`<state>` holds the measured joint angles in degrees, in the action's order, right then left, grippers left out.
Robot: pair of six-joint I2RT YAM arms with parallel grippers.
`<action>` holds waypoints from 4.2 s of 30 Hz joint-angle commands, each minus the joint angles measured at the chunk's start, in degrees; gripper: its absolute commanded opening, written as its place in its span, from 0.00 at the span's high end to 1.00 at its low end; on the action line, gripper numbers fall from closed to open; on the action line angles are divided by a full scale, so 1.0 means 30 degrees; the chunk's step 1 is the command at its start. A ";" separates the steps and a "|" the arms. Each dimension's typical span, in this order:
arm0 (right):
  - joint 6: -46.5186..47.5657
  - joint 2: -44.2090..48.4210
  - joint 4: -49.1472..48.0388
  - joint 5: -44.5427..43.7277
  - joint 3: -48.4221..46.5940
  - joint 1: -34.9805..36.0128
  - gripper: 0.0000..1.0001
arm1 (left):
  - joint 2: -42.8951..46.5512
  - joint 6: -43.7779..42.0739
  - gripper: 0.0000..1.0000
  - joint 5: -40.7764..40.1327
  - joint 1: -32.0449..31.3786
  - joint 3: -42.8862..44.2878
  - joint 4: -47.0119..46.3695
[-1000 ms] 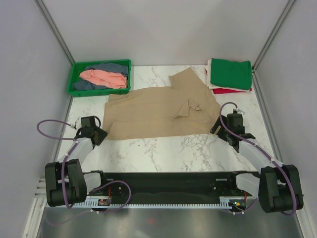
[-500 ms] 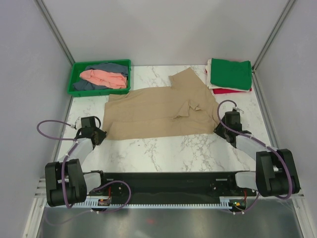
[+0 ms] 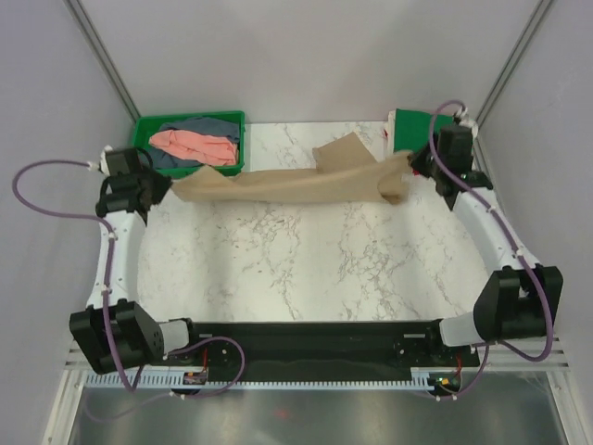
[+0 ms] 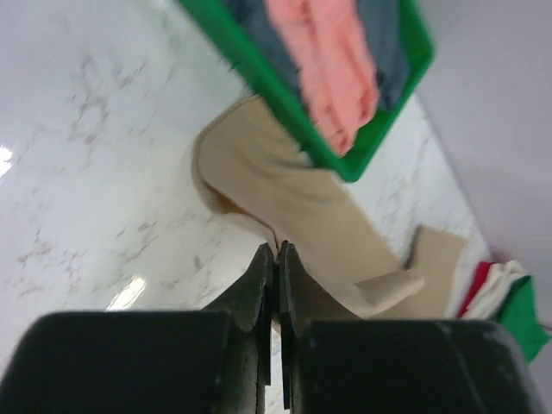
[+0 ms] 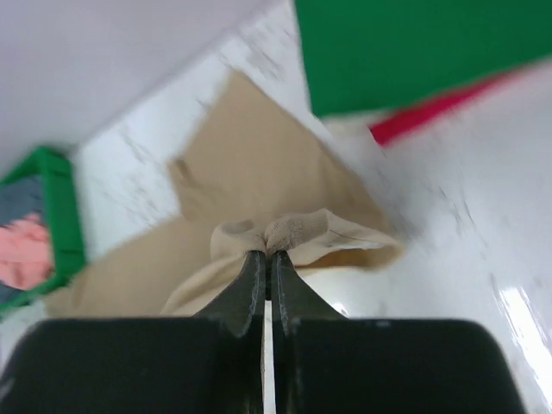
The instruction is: Fold and stack the t-shirts
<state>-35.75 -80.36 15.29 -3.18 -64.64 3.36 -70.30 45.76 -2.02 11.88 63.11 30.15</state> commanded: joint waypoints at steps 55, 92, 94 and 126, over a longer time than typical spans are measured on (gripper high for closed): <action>0.3710 -0.0701 0.0088 0.1765 0.0261 0.3565 0.09 | 0.9255 -0.5727 0.28 0.6679 0.1753 -0.5629 0.3455; 0.7023 -2.4779 0.0119 -0.1782 -2.3370 0.3862 0.84 | 0.8873 -0.6551 0.29 0.7178 0.1548 -0.5862 0.2459; 0.7198 -2.4281 -0.0143 -0.1928 -2.2869 0.3862 1.00 | 0.8815 -0.6551 0.29 0.7149 0.1519 -0.5862 0.2489; 0.7608 -0.2011 -1.0137 0.6009 0.3590 0.3891 1.00 | -0.8642 -0.2771 0.47 0.0408 0.0613 0.0962 -0.4686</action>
<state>-12.25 -87.35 -9.10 12.34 -52.18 14.96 -93.54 35.77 0.73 14.55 62.72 20.86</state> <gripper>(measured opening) 0.007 0.538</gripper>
